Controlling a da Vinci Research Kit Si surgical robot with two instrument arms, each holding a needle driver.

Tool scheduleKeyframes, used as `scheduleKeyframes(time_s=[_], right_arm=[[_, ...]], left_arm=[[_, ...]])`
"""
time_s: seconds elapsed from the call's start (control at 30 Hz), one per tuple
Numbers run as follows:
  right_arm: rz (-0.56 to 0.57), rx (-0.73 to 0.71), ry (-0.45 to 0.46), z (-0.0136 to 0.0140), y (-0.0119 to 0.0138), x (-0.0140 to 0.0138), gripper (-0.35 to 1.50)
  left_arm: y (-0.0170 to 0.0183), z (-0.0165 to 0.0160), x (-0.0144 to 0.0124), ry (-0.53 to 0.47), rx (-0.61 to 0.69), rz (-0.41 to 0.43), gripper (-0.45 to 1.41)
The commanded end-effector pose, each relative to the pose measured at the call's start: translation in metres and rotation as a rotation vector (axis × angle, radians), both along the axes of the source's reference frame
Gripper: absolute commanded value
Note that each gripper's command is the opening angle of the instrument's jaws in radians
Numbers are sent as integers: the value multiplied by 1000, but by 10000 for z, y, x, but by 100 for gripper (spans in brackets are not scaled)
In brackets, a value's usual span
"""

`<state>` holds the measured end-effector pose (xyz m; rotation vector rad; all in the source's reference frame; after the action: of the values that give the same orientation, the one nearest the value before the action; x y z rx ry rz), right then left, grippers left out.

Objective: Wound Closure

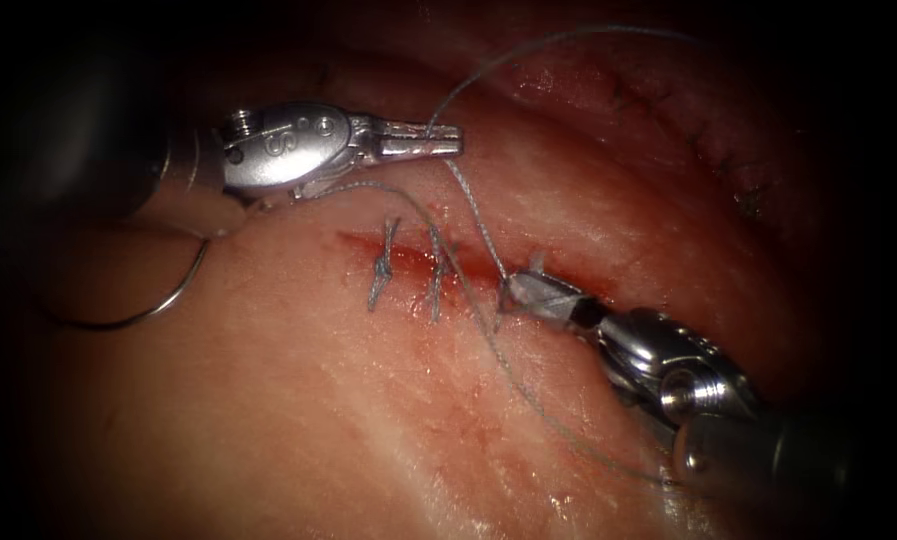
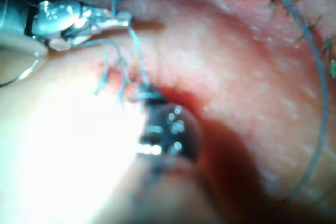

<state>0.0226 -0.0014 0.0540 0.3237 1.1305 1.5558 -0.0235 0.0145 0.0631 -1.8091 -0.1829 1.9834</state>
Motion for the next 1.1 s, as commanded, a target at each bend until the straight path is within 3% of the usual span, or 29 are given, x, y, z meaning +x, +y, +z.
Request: scheduleKeyframes(time_s=[0.03, 0.4, 0.6, 1.1], right_arm=[[-4, -2, 2, 2, -10, 8, -35], [-37, -48, -3, -8, -33, 20, -35], [-65, -67, 13, -12, -63, 36, -35], [-78, -81, 8, -13, -76, 32, -35]], left_arm=[[1, 8, -4, 4, 8, 1, -45], [60, 18, -10, 27, 31, -4, -45], [77, 32, -13, 44, 34, -2, -45], [121, 70, -11, 86, 32, -34, -45]])
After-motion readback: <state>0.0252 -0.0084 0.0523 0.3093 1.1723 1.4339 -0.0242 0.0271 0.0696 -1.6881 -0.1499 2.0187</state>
